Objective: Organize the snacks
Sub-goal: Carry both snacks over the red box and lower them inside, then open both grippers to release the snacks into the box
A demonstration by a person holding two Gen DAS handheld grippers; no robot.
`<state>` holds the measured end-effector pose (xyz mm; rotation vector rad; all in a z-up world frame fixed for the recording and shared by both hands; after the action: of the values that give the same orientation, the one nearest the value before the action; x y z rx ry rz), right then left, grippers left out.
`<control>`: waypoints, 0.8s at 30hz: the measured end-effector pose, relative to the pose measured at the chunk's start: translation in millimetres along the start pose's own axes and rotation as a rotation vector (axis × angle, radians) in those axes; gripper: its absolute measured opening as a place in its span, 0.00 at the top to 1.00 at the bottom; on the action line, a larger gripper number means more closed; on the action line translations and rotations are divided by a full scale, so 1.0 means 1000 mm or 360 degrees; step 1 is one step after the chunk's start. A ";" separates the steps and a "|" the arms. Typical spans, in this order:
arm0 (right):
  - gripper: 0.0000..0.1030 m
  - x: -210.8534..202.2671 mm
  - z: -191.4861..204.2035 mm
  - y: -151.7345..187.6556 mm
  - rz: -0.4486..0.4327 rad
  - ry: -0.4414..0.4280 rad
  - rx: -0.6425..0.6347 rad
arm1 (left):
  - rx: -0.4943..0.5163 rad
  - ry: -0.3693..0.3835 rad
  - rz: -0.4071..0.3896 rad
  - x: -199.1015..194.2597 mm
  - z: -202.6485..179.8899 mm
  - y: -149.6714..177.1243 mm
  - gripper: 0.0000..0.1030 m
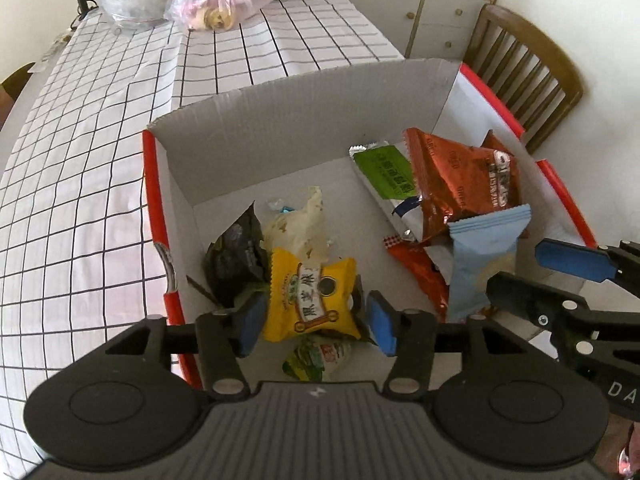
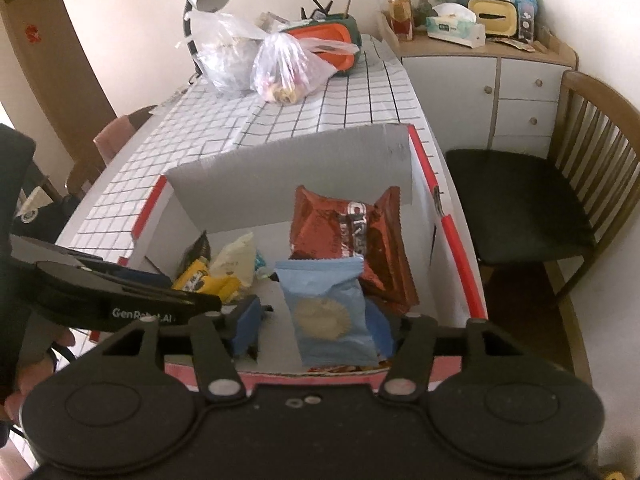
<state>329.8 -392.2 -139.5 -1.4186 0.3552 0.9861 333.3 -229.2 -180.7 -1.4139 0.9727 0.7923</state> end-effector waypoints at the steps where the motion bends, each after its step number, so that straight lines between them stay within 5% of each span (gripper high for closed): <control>1: 0.41 -0.002 0.001 0.000 -0.0007 -0.0006 -0.0005 | 0.0000 0.0004 -0.0008 -0.003 -0.001 0.001 0.46; 8: 0.37 -0.017 0.008 -0.002 -0.0056 -0.0047 0.0001 | -0.0010 0.0031 -0.0086 -0.027 -0.002 0.007 0.43; 16: 0.17 -0.046 0.019 -0.007 -0.0163 -0.0075 0.0027 | -0.0036 0.0088 -0.0188 -0.058 -0.001 0.010 0.40; 24: 0.12 -0.070 0.034 -0.010 -0.0242 -0.0041 0.0014 | -0.0039 0.0140 -0.0284 -0.090 0.006 0.017 0.32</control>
<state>285.0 -384.0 -74.9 -1.4022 0.2287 0.8774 280.1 -212.6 -107.5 -1.5441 0.8916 0.6161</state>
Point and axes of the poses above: each gripper's, at about its wrist camera, not at the fingertips, and x roughly the way its jaws point, z to its left, y to its underside, the point moved 9 cm from there along x, roughly the way its jaws point, and after that the axes turned 4 degrees about -x, right-handed, at the moved point
